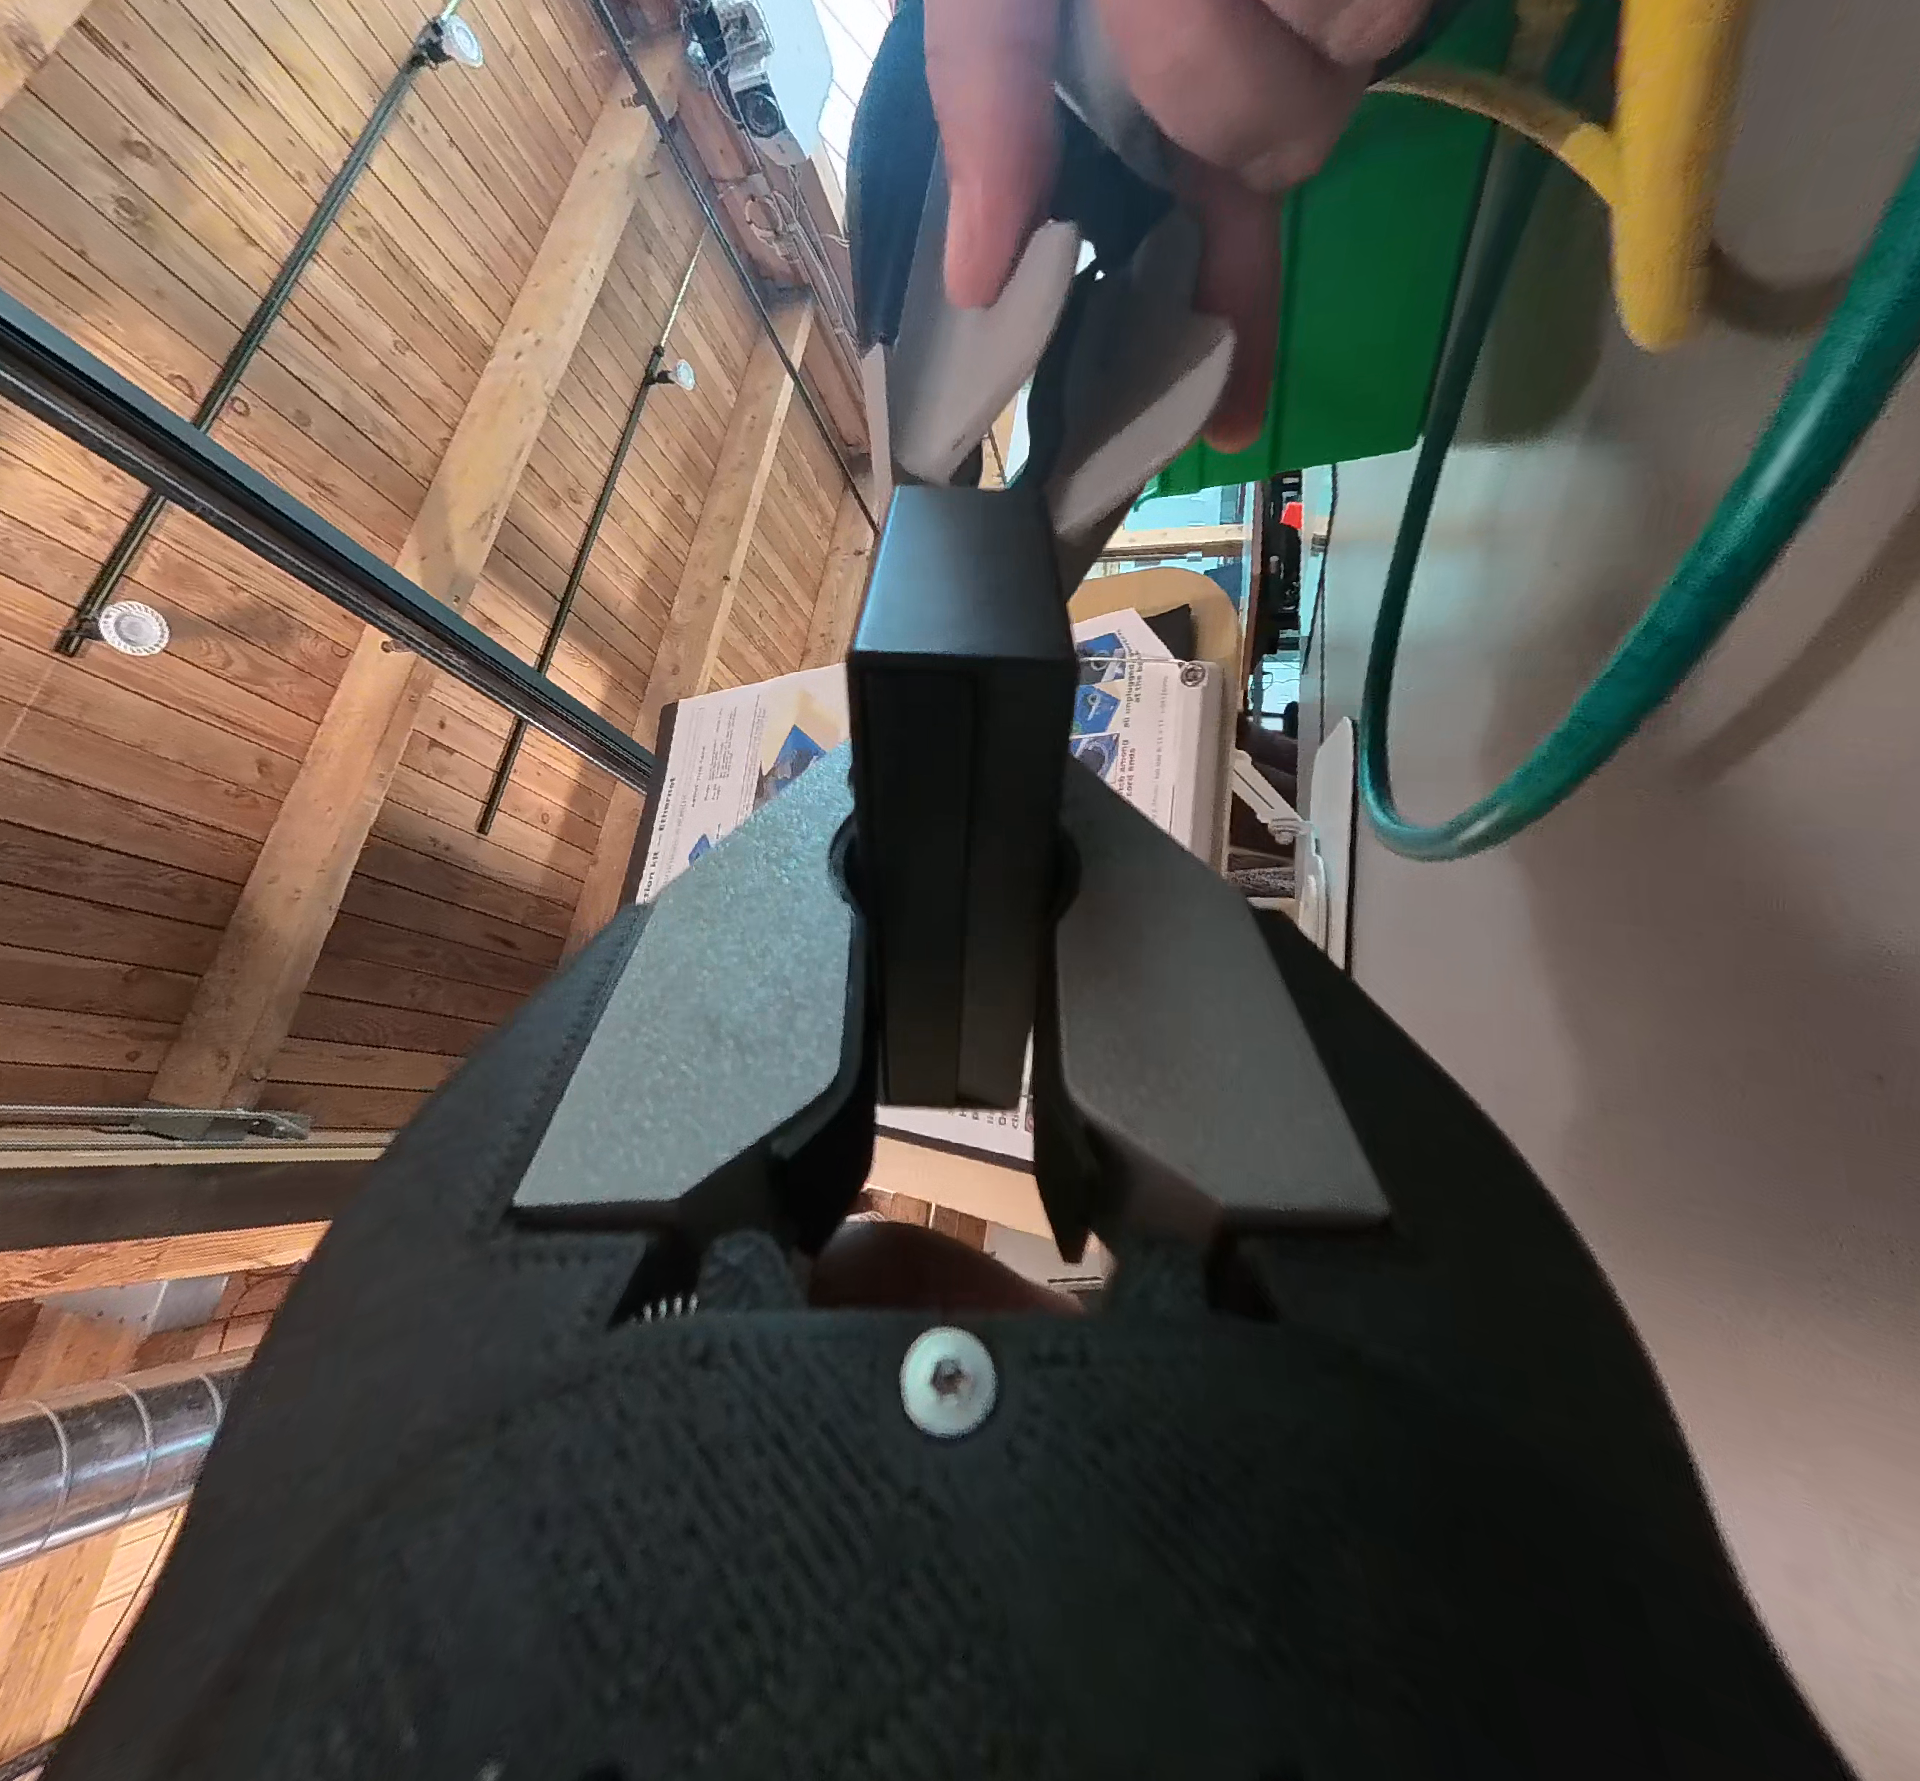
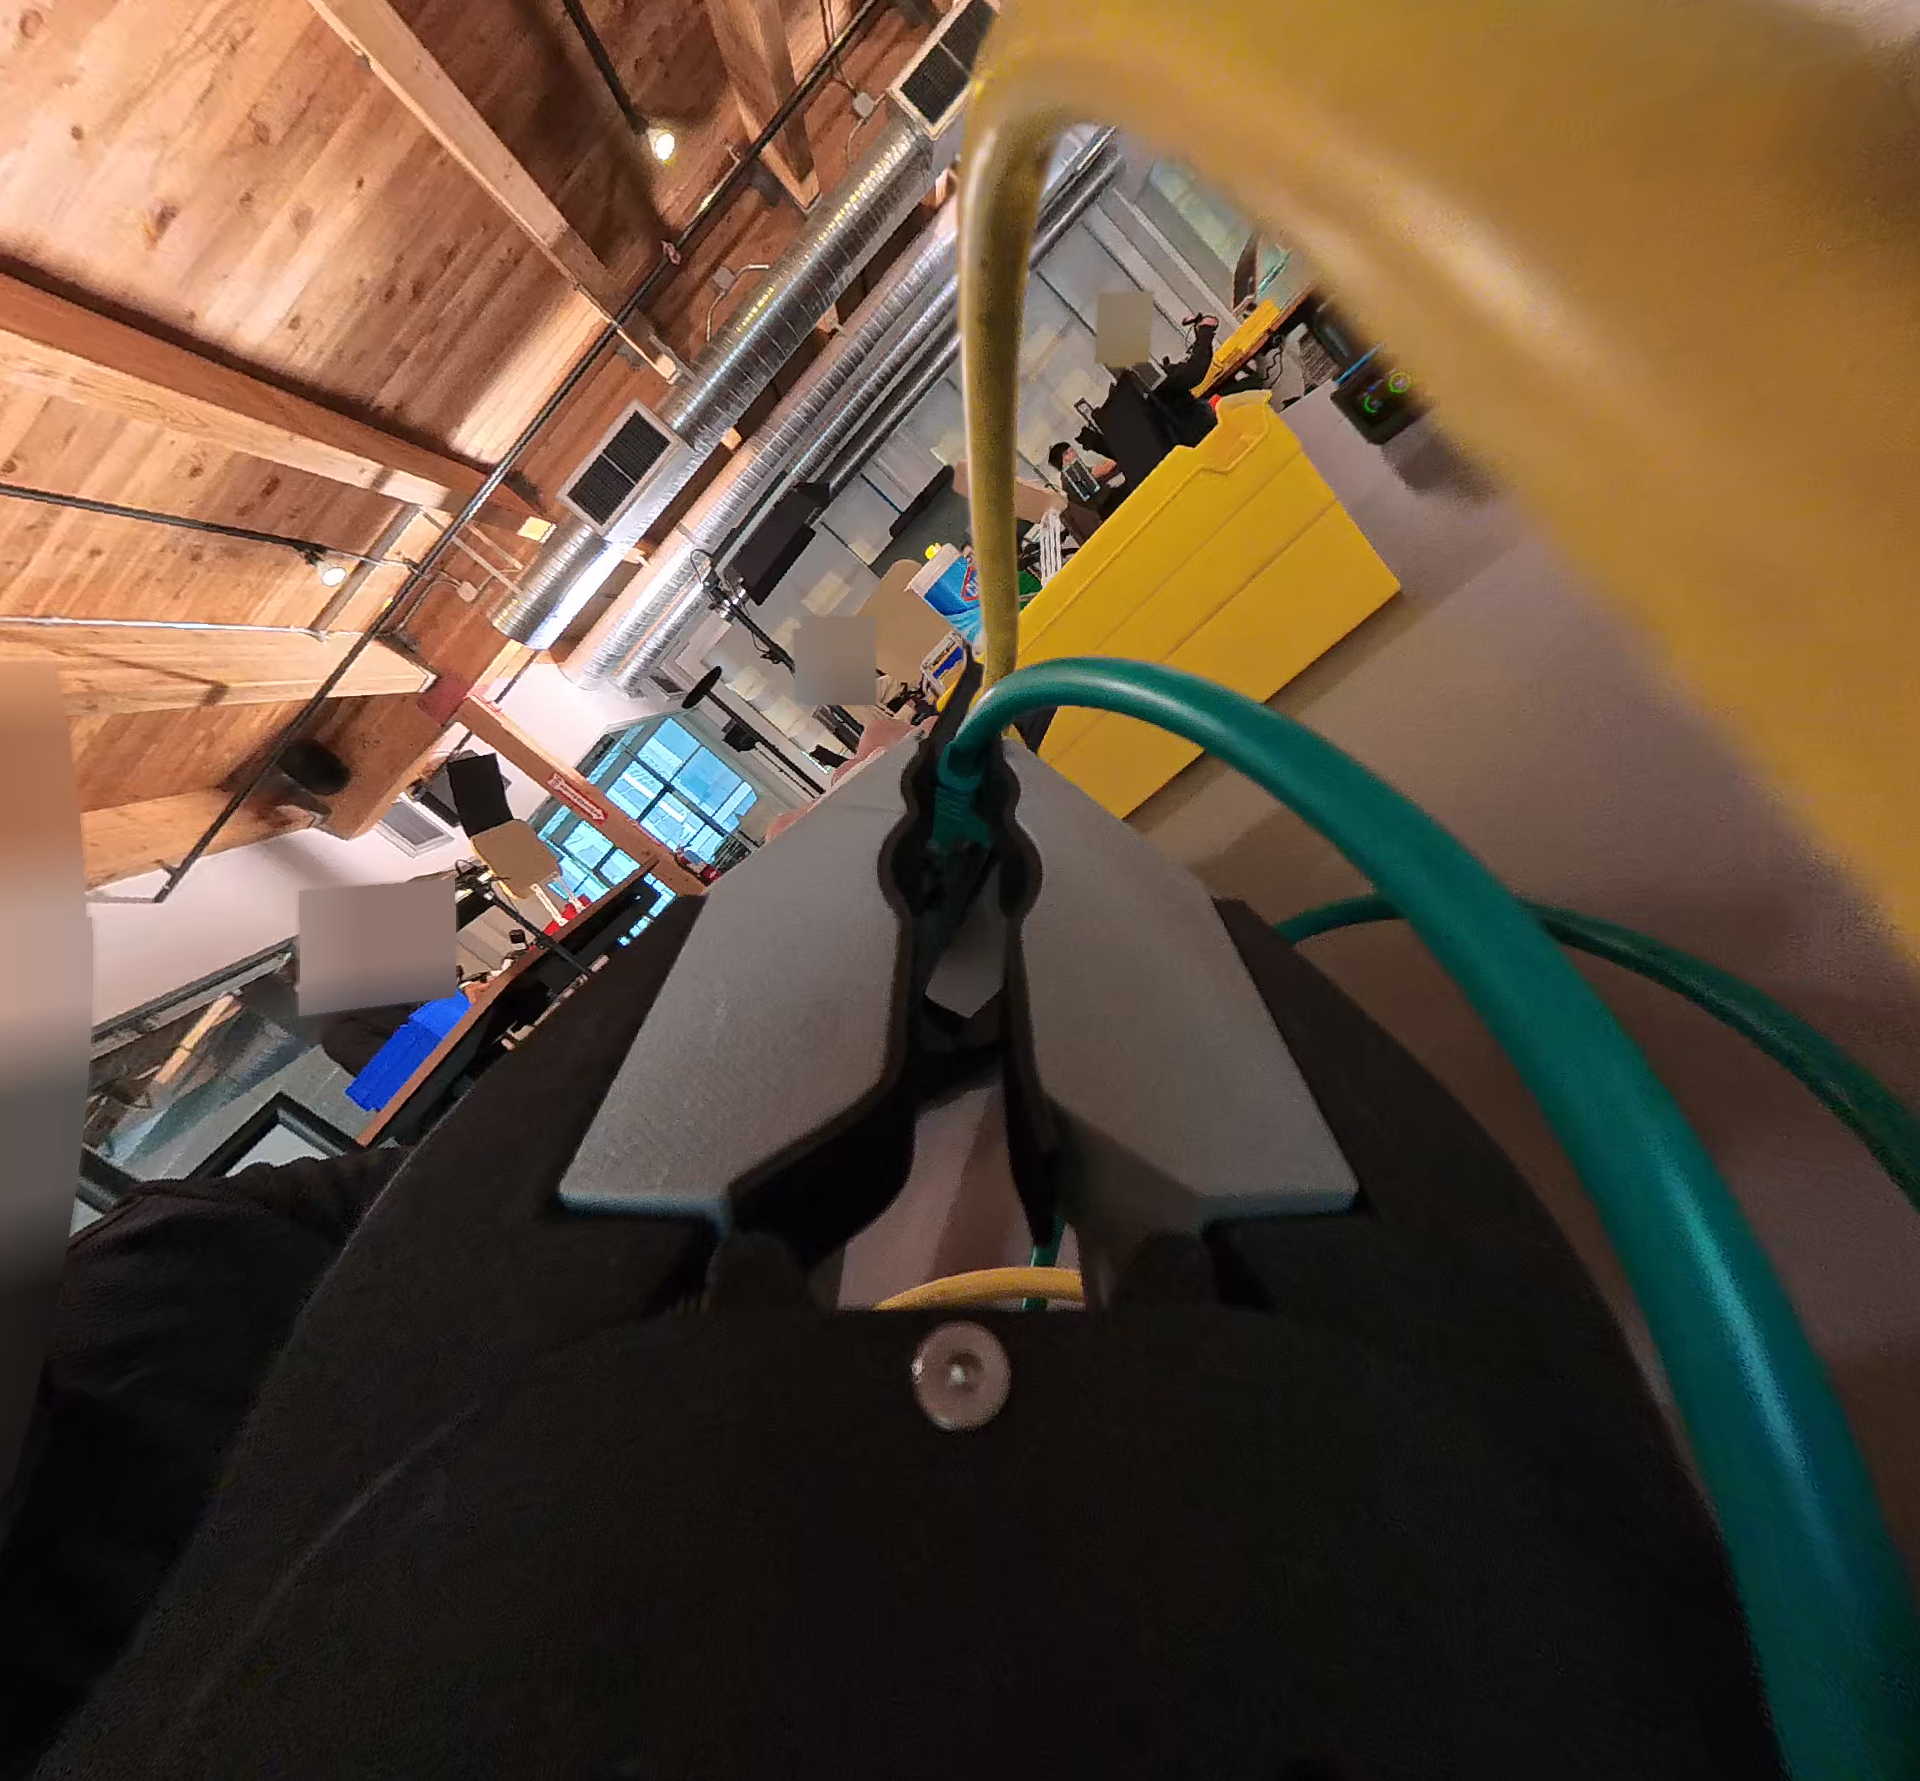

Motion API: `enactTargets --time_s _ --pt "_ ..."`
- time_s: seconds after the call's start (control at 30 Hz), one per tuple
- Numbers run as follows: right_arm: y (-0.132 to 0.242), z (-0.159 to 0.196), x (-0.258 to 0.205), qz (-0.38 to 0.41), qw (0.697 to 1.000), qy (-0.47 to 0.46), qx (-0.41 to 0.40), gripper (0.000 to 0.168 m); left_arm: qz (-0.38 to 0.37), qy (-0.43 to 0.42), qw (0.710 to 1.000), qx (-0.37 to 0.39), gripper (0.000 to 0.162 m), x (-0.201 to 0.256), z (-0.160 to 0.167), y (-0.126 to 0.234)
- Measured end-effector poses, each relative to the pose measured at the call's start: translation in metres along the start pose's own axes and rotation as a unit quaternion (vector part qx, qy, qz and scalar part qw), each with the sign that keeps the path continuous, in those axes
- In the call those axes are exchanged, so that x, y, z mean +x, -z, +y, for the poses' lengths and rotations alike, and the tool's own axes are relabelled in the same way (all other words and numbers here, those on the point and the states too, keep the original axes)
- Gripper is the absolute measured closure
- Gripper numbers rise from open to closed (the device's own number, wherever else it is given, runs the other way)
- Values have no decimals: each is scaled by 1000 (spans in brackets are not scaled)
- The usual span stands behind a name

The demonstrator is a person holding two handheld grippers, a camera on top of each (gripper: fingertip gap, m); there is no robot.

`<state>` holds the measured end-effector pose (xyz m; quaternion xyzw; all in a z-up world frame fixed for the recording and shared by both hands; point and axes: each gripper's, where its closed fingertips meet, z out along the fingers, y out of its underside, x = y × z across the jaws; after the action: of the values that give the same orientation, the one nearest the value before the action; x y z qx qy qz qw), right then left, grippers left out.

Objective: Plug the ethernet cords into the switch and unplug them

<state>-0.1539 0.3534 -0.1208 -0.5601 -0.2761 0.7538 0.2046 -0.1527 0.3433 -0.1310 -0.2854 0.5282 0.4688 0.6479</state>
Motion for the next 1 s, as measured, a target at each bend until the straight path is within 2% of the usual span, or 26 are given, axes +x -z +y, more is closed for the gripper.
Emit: enactTargets --time_s 0.27,0.4,0.43,0.47,0.53,0.6,0.77,1.0 --pt "-4 -1 9 51 998 33 -11 160 13 6 1000 -7 135 5 4 0" --pt "-12 0 3 46 998 49 -6 132 16 10 1000 2 135 5 -1 1" --pt "-13 1 2 43 998 56 -6 129 15 8 1000 3 135 5 -2 1" --pt "-13 2 4 49 997 60 -6 135 13 10 1000 5 135 4 -3 1" --pt "-9 0 6 40 998 50 5 160 8 17 1000 4 135 1 -2 1" --pt "-7 0 9 29 999 20 8 162 15 11 1000 0 135 4 -1 0" --pt "-4 0 3 39 998 51 7 162 7 13 1000 -5 135 2 2 0" --pt "-4 -1 1 17 1000 24 10 161 3 12 1000 -6 135 -1 1 1"
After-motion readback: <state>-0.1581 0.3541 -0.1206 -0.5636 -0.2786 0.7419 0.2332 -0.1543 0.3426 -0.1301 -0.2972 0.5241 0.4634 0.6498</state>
